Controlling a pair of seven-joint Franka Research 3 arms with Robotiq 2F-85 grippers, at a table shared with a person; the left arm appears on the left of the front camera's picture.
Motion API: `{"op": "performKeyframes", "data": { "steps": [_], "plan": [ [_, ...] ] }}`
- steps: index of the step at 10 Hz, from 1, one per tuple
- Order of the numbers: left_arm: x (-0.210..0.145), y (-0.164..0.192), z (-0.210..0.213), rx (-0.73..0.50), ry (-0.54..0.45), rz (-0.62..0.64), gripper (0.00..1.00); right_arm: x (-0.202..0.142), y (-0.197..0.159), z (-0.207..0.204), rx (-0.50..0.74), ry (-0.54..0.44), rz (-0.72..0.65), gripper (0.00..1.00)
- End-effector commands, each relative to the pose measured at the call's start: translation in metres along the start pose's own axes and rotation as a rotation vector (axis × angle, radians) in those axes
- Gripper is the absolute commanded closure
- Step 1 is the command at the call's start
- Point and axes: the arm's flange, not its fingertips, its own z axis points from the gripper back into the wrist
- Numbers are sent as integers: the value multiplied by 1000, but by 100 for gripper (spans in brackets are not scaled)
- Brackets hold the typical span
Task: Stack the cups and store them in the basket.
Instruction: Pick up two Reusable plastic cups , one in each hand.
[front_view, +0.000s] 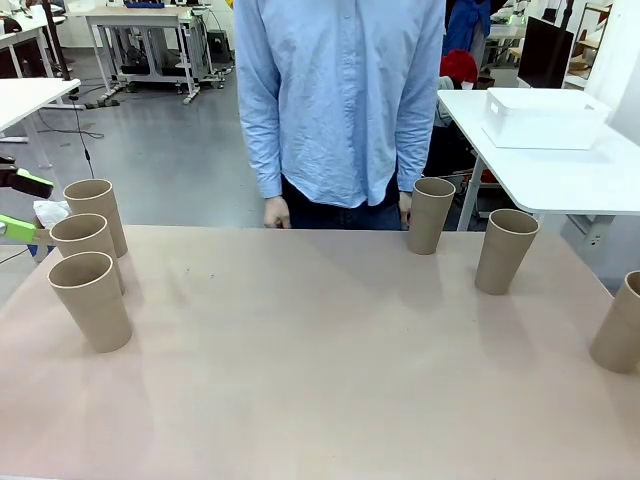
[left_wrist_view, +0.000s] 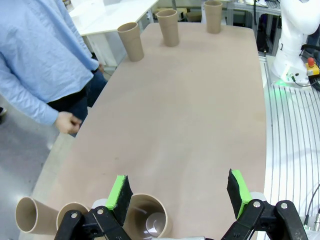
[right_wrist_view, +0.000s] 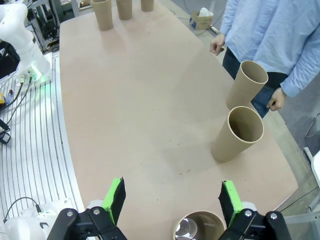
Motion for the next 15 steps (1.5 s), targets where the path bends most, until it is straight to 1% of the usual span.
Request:
{"op": "performKeyframes", "data": {
  "steps": [1,3,4,5,6,7,8,10,11,12,13,14,15],
  "plan": [
    [0,2,-1,-1,-18,-17,0,-1,-1,1,9,-27,21,0],
    [0,2,-1,-1,-18,-17,0,-1,-1,1,9,-27,21,0],
    [-1,0,0,0,0,0,0,0,0,0,0,0,0,0],
    [8,24,6,8,13,2,0,15,-21,5,23,16,-7,0],
    [17,46,15,-19,5,6,0,25,-45,13,65,14,-21,0],
    [23,72,21,-60,22,9,0,32,-71,20,111,3,-25,0],
    [23,103,33,-123,15,11,0,32,-100,26,150,-22,-40,0],
    [8,140,56,-174,-14,-24,0,13,-143,37,194,-69,-21,0],
    [-7,156,69,-168,-21,-24,0,-3,-162,41,223,-106,-17,0],
    [-27,170,83,-176,-65,-25,0,-25,-178,44,264,-160,-9,0],
    [-46,182,94,-157,-93,-43,0,-44,-190,44,276,-202,-15,0],
    [-65,196,102,-136,-134,-59,0,-64,-200,41,294,-234,-12,0],
    [-84,209,106,-155,-168,-80,0,-89,-208,33,307,-248,-13,0]
  ]
}}
